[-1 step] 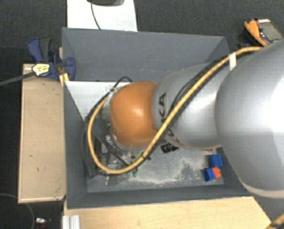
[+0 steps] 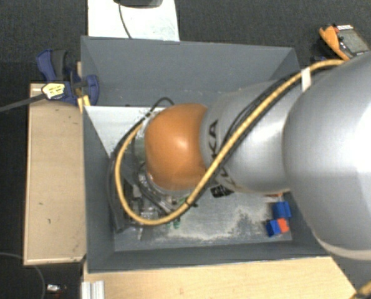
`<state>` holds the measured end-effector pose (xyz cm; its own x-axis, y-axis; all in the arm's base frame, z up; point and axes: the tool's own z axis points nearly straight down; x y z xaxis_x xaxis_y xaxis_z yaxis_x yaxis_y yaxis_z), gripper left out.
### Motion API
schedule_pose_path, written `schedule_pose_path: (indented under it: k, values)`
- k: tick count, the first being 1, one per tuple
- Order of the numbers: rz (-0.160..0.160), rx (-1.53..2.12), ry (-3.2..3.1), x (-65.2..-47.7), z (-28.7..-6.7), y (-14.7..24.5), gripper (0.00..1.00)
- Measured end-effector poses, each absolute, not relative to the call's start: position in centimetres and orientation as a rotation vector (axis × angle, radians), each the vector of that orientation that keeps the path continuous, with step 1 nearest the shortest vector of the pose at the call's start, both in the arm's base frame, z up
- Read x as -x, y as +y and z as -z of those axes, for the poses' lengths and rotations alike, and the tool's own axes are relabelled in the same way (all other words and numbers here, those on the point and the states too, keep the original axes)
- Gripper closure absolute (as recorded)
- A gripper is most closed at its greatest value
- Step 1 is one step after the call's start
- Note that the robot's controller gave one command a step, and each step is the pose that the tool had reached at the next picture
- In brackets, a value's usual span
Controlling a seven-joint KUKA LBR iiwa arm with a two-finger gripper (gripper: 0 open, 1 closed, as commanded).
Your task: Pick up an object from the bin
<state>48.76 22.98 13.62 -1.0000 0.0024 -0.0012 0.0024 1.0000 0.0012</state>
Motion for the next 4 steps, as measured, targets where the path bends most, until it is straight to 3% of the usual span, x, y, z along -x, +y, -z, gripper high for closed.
schedule_pose_path:
  k: [1, 2, 4]
  values:
    - [-0.011, -0.550, 3.086, -56.2, -8.2, 21.4, 0.00]
    - [-0.010, -0.601, 3.079, -58.3, -6.8, 21.1, 0.00]
    - [-0.016, -0.602, 3.070, -58.3, -7.3, 21.1, 0.00]
